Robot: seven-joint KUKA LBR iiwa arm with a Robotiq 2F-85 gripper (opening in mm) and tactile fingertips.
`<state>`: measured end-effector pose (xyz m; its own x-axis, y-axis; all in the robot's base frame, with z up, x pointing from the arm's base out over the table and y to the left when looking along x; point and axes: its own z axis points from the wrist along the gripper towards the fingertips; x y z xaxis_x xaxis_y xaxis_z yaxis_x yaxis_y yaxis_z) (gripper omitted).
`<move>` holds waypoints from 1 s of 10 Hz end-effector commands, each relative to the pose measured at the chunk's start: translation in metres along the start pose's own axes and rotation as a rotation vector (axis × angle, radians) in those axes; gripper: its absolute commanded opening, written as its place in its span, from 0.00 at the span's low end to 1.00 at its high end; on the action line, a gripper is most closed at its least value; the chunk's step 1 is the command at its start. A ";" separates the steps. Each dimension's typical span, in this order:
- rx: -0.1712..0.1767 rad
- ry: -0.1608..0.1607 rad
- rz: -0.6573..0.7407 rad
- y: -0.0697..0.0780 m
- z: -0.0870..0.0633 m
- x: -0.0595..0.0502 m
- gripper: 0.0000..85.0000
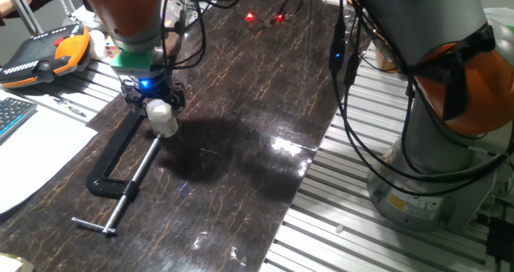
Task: Screw the lid onto the jar
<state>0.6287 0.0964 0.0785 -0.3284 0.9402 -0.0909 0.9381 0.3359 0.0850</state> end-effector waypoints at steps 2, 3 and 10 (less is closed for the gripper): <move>0.001 0.000 0.034 0.001 0.001 0.000 0.83; 0.005 0.000 0.052 0.001 0.001 0.000 0.83; 0.036 -0.010 0.279 0.001 0.001 0.000 0.82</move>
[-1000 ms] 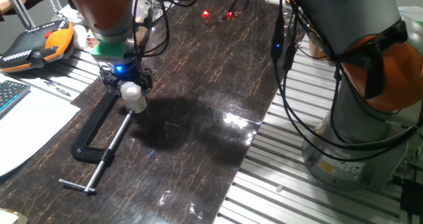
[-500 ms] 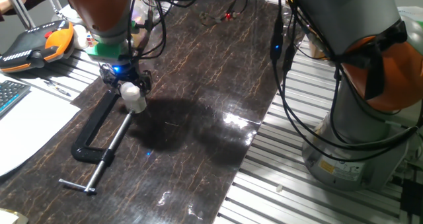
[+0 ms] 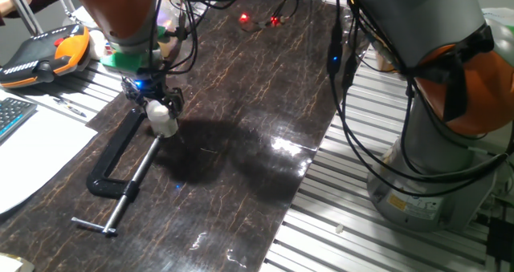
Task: Screw the lid onto the jar
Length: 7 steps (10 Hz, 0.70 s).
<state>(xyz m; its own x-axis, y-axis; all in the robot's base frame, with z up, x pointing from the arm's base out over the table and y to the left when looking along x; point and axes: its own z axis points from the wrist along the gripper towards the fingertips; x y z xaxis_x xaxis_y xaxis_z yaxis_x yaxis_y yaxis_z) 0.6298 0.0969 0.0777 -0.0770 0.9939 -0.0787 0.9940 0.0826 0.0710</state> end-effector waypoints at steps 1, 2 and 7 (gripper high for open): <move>0.004 0.001 0.052 0.000 0.000 0.000 0.82; 0.009 0.005 0.082 0.001 0.000 0.000 0.83; 0.022 0.015 0.185 0.002 0.001 0.001 0.82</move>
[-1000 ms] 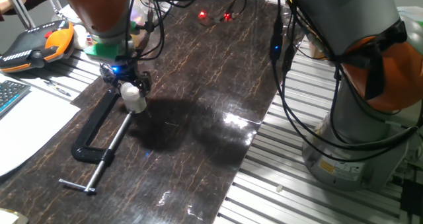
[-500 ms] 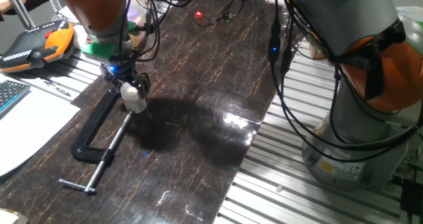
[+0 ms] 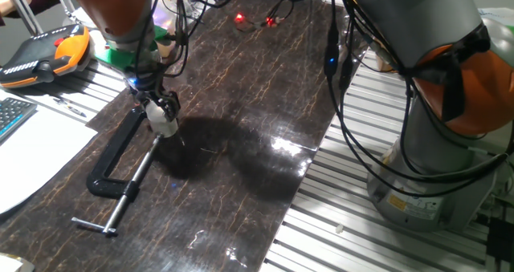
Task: Screw the lid onto the jar
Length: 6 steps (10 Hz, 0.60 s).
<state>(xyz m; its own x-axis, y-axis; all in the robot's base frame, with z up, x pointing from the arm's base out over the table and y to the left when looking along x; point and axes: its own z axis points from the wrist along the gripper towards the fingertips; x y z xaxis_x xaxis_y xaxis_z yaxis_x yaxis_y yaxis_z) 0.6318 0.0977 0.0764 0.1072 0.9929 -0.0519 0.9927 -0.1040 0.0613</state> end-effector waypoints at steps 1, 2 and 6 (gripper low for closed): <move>0.001 0.000 0.022 0.000 0.000 0.000 0.82; 0.002 0.006 0.046 0.000 0.000 0.000 0.82; 0.011 0.037 0.130 0.001 0.002 0.001 0.82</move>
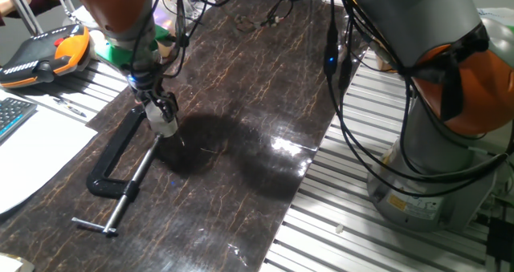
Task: Screw the lid onto the jar
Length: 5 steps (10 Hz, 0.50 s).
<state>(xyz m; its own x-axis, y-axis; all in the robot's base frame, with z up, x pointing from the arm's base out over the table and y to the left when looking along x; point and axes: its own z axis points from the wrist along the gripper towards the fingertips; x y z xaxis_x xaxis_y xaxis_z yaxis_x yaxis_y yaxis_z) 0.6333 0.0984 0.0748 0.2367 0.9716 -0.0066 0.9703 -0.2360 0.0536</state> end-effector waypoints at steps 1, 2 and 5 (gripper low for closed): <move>0.005 0.003 0.020 0.000 0.000 0.000 0.81; 0.009 0.005 0.038 0.001 0.000 0.001 0.81; 0.020 0.014 0.079 0.001 0.000 0.001 0.82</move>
<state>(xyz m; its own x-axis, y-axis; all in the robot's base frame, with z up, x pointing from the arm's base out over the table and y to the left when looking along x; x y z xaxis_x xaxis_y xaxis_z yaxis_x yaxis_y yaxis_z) 0.6346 0.0989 0.0749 0.3114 0.9502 0.0114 0.9496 -0.3116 0.0343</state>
